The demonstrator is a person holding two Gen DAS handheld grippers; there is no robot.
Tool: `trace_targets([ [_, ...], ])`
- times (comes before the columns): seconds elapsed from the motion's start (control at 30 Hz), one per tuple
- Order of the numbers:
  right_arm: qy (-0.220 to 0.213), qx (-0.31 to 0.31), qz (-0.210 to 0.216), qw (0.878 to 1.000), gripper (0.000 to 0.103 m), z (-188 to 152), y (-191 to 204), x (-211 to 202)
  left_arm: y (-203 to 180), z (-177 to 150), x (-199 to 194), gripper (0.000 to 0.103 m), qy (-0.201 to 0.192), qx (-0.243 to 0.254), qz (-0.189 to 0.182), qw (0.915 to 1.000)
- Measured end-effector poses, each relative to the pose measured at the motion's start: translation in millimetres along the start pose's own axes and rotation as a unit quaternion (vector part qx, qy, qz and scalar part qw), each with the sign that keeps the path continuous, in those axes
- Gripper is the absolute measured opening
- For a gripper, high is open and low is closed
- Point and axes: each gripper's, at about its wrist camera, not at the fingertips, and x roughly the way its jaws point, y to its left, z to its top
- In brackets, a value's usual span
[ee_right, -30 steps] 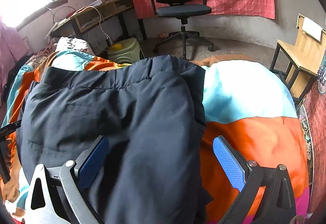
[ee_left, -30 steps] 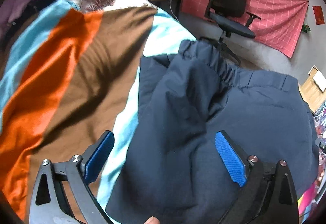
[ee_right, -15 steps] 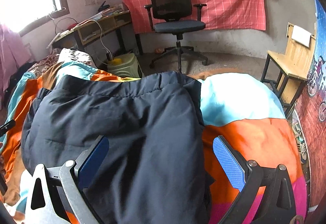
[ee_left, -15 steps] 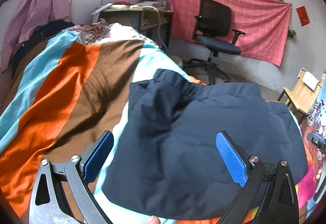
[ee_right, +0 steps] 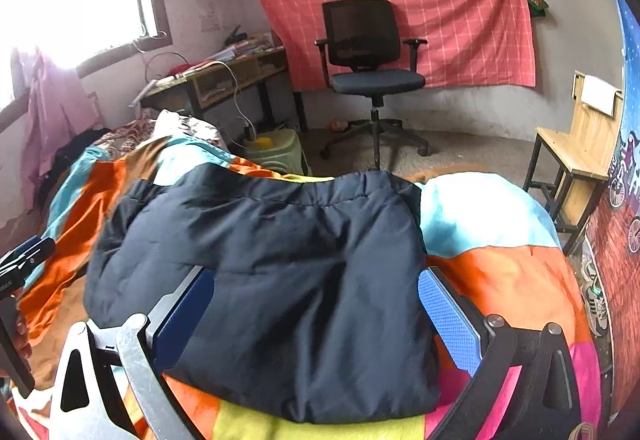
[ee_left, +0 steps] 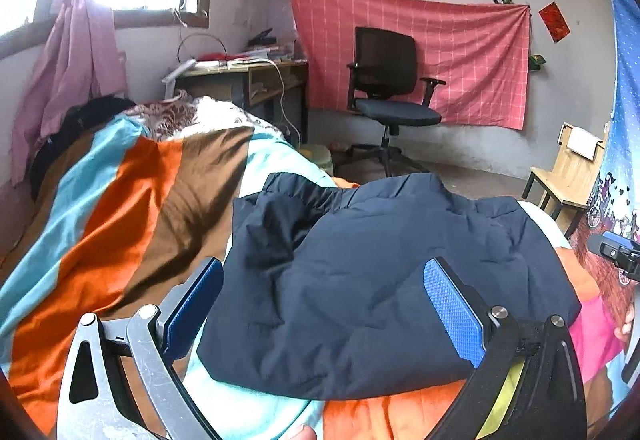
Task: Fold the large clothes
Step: 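Raise both open tools away from the folded jacket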
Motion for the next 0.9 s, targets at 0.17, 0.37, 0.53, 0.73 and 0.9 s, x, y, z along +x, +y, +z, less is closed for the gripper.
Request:
trace_targets([
  [0.17,-0.021,-0.016,0.002,1.000,0.103,-6,12,-23,-6,-7,-17,0.098,-0.009,-0.001,0.003,1.0000],
  [0.37,-0.052,-0.029,0.008,0.998,0.103,-21,27,-57,-23,-20,-41,0.098,-0.031,0.011,0.006,0.9995],
  [0.53,-0.064,-0.034,0.011,0.997,0.103,-34,35,-77,-32,-29,-62,0.098,-0.041,0.011,-0.006,0.9991],
  [0.73,-0.072,-0.040,0.009,0.997,0.103,-48,46,-94,-39,-41,-83,0.098,-0.062,0.030,-0.007,0.9976],
  [0.9,-0.080,-0.043,0.006,0.996,0.103,-58,53,-106,-38,-52,-99,0.099,-0.070,0.035,-0.003,0.9969],
])
